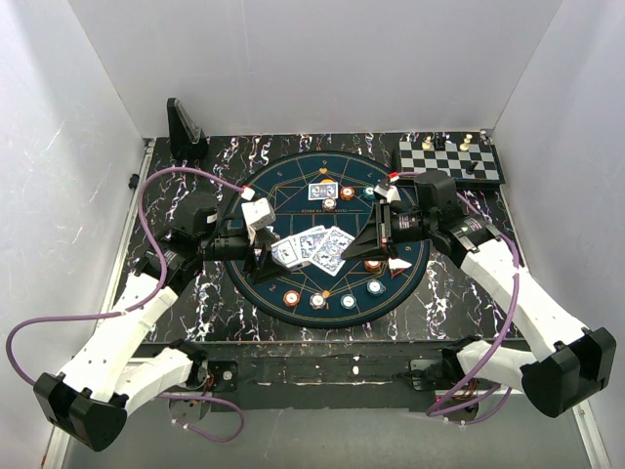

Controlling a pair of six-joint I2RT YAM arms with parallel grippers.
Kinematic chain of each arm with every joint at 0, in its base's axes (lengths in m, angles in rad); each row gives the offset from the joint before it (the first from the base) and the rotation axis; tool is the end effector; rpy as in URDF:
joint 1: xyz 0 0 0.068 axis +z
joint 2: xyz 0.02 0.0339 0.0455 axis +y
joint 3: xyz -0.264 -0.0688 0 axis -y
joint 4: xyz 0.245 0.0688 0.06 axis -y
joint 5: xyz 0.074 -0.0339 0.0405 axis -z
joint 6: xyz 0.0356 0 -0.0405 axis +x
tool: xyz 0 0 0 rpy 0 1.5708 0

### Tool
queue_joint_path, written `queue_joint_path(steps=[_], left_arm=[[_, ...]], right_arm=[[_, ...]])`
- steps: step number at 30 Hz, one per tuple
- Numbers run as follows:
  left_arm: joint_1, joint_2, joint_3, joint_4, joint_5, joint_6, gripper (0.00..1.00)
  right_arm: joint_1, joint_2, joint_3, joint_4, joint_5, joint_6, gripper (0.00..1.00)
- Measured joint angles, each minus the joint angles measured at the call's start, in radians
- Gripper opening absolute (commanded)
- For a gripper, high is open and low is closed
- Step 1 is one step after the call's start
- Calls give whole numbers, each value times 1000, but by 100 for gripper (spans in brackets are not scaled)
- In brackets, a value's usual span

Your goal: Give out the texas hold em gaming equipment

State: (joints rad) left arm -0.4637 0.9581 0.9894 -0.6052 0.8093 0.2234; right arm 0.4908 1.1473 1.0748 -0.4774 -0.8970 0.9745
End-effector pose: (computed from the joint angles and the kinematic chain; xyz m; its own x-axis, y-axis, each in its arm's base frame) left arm 0.1619 -0.1098 0.3436 -0.2847 0.3133 -0.9060 0.9387 0.2829 -0.1971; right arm 0.2005 0.1387 0.3460 -0.9884 0.0572 -0.1409 -0.1138 0.3365 0.9348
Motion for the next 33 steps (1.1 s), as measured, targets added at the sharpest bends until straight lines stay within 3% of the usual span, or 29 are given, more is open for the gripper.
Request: queue_joint_path(steps=[13, 33], left_arm=[[4, 0, 0, 1, -1, -1, 0], [13, 0, -2, 9, -4, -24, 0]], right_arm=[[0, -27, -24, 9, 0, 24, 1], [-18, -85, -43, 114, -27, 117, 1]])
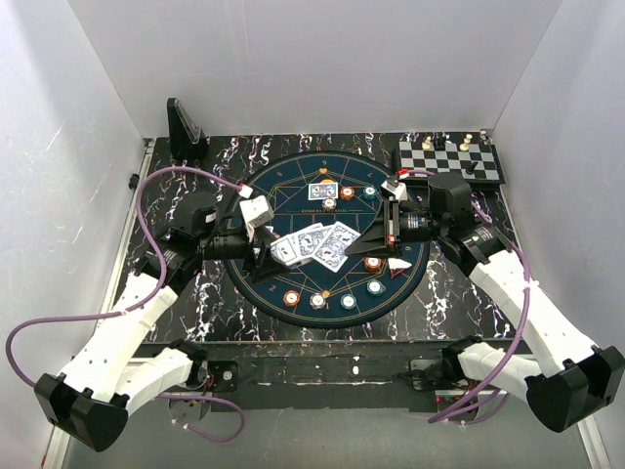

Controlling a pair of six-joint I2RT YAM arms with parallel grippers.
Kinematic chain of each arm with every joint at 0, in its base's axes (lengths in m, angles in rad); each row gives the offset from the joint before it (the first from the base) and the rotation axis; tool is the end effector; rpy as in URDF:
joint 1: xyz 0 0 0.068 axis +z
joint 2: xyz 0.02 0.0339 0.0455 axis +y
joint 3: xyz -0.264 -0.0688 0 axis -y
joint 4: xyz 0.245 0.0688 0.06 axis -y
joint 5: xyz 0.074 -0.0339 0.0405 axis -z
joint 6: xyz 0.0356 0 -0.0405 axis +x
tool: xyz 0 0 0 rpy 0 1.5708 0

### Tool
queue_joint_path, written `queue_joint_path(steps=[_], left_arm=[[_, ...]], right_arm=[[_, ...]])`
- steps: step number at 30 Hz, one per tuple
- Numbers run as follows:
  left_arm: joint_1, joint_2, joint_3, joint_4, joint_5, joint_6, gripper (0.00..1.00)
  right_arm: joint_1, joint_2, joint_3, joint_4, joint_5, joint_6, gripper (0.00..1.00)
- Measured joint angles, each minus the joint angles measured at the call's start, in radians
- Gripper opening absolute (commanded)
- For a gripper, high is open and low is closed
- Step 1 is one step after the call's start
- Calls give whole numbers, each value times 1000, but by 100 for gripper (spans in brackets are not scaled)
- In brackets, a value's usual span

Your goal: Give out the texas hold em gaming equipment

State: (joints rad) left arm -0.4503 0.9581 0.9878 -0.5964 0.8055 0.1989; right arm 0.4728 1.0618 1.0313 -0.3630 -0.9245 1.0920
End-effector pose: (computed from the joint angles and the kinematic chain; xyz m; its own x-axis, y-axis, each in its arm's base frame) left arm 0.1640 -0.1078 0.3438 -0.3060 0.3000 -0.9035 0.9281 0.3056 -0.2128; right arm 0.1885 0.1283 0.3599 -0.9833 0.0974 -0.1538 -0.1258 0.2473 0.9607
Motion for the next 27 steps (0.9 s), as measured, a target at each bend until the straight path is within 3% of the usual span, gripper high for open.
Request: queue_joint_path(steps=[6, 15, 27], left_arm=[[13, 0, -11, 9, -6, -15, 0], [45, 0, -15, 29, -29, -29, 0], [76, 0, -15, 24, -34, -28, 0]], right_arm=[[-22, -14, -13, 30, -16, 13, 1], [-156, -45, -23, -28, -62, -55, 1], [-257, 24, -172, -76, -111, -183, 1]])
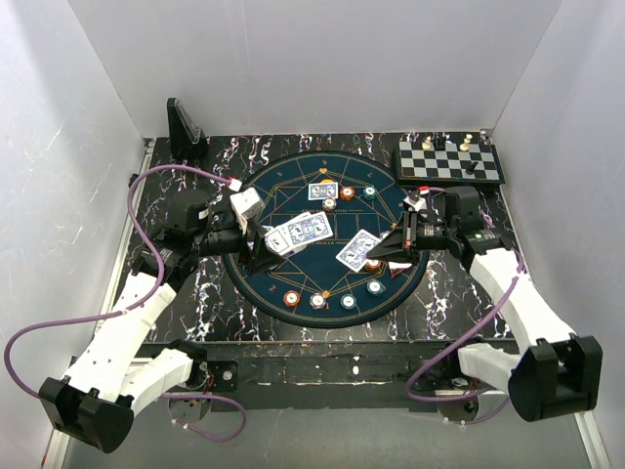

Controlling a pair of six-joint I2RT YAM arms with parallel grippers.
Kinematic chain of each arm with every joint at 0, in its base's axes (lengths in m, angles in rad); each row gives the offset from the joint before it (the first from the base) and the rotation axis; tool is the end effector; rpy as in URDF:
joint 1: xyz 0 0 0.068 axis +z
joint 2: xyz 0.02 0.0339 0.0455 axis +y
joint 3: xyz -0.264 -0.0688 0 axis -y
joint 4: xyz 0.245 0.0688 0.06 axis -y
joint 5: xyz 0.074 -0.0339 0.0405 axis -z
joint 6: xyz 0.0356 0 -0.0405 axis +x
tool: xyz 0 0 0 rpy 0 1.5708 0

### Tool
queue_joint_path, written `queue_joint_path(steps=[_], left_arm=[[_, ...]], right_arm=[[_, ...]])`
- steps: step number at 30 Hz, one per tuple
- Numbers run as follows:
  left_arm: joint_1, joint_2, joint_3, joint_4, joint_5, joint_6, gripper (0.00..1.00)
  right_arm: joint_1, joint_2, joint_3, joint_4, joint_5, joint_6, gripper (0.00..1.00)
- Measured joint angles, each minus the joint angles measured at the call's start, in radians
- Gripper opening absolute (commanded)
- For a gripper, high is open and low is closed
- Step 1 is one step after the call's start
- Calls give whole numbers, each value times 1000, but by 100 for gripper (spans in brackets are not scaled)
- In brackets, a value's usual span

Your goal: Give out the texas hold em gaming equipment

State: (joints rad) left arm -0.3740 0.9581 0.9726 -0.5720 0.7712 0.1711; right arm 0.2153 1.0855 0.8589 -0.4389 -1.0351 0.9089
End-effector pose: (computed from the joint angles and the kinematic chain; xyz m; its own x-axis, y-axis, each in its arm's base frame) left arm 0.1741 -0.0950 0.3404 -0.3470 0.2673 -0.8990 0.8845 0.4119 -0.2189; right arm 0.2099 0.0772 0.2935 -0.9780 0.1983 -0.0646 0.0027 0.3217 0.9468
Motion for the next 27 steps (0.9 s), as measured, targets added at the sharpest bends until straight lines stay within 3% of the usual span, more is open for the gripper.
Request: queue_joint_path(steps=[17, 27], left_arm=[[6, 0, 1, -3, 24, 0, 0], [6, -1, 3, -11, 29, 3, 0]], right_arm=[[64, 491, -31, 202, 151, -82, 1], [87, 593, 24, 198, 269, -136, 1]])
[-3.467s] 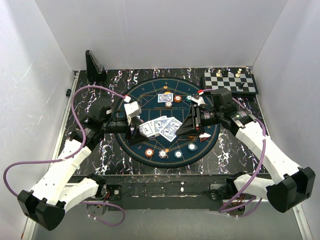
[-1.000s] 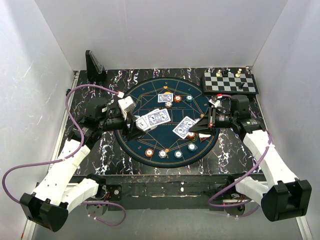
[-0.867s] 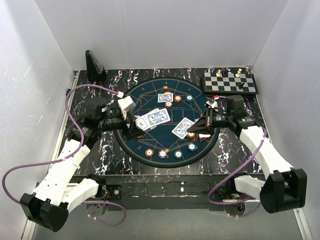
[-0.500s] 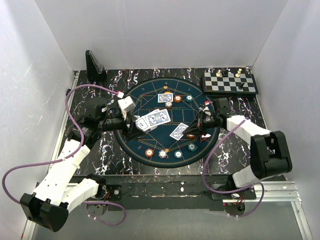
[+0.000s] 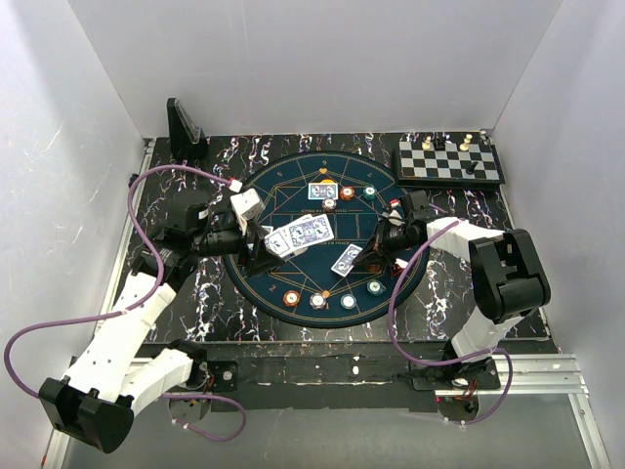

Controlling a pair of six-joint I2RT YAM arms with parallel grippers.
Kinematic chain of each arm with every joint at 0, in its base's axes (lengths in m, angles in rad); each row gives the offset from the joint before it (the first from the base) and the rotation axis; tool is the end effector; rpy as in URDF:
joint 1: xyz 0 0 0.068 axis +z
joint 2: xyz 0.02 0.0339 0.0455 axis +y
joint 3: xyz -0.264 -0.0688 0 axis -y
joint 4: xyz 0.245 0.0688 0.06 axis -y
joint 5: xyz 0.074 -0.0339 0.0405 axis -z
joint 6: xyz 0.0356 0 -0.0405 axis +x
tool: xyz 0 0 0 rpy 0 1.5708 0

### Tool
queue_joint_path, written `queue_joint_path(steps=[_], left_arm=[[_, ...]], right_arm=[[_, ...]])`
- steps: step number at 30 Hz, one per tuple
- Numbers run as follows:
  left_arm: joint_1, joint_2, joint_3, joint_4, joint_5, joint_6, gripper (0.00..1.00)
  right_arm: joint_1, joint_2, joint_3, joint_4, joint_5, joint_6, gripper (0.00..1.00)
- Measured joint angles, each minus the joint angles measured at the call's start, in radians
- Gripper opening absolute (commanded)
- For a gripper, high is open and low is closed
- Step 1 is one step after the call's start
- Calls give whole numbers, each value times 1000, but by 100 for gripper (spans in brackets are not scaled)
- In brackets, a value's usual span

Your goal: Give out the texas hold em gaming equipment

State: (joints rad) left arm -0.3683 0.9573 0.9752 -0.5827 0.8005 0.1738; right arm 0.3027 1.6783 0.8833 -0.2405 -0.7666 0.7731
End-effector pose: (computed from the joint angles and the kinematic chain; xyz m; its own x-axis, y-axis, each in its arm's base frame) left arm 0.1730 -0.0942 0.3409 -0.3507 0.2644 -0.8984 0.8903 0.3916 -0.2323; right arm 0.2919 0.1170 0.1574 -0.9735 0.2230 0.0516 0.1779 0.5957 0.7833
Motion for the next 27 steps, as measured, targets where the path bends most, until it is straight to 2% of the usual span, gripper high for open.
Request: queue_joint_path(steps=[4, 9, 13, 21, 22, 23, 25, 27], left_arm=[[0, 0, 0, -1, 1, 1, 0], [0, 0, 0, -1, 2, 1, 0], [0, 0, 0, -1, 2, 1, 0], [0, 0, 0, -1, 5, 1, 0], [0, 0, 0, -1, 5, 1, 0], [0, 0, 0, -1, 5, 1, 0], [0, 0, 0, -1, 6, 1, 0], [0, 0, 0, -1, 9, 1, 0]], right_arm=[[8, 0, 12, -31, 47, -23, 2], [21, 6, 13, -72, 77, -37, 15], [23, 0, 13, -110, 91, -46, 36], [25, -130, 14, -193, 115, -46, 57], [25, -153, 19, -207, 115, -46, 61], [25, -175, 24, -217, 114, -44, 69], [25, -225, 35, -233, 113, -38, 80], [25, -282, 45, -239, 107, -29, 83]])
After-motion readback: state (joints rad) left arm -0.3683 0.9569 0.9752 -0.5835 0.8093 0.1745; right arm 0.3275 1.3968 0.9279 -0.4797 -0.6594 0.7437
